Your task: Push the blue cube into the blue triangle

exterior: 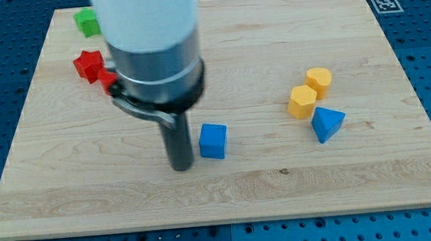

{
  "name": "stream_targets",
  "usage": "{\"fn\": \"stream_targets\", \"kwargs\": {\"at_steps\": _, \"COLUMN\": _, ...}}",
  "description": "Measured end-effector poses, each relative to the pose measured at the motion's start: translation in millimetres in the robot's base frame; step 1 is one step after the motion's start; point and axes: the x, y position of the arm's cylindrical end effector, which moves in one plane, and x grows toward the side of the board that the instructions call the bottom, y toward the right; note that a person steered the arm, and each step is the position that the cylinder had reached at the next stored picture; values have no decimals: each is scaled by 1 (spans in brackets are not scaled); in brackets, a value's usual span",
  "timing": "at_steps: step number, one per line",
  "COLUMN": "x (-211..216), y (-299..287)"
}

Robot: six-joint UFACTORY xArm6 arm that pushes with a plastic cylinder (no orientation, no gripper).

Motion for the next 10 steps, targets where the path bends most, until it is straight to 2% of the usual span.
{"fn": "stream_targets", "kwargs": {"at_steps": 1, "x": -27, "y": -10}}
{"fn": "stream_targets", "kwargs": {"at_steps": 2, "x": -27, "y": -11}}
{"fn": "stream_targets", "kwargs": {"at_steps": 3, "x": -20, "y": 11}}
{"fn": "stream_targets", "kwargs": {"at_steps": 4, "x": -4, "y": 55}}
{"fn": "stream_targets", "kwargs": {"at_steps": 6, "x": -1, "y": 134}}
{"fn": "stream_targets", "kwargs": {"at_steps": 7, "x": -1, "y": 154}}
{"fn": "stream_targets", "kwargs": {"at_steps": 10, "x": -4, "y": 167}}
